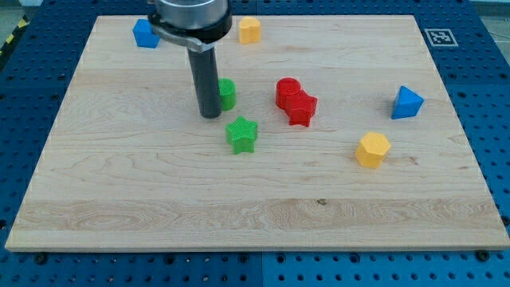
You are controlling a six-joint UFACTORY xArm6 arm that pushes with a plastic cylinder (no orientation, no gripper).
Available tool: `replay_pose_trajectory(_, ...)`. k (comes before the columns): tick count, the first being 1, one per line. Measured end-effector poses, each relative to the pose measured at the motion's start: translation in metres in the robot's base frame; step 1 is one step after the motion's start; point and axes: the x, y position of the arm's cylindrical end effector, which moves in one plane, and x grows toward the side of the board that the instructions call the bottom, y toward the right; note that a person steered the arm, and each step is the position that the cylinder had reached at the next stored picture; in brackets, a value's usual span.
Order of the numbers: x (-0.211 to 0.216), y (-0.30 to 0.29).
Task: Move the green circle to the top of the red circle
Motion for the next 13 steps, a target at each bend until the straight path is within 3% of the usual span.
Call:
replay_pose_trajectory(4, -0.051, 0.026)
replay_pose_trajectory(10, -0.061, 0.007)
replay_pose_trajectory(13, -0.063, 0.051)
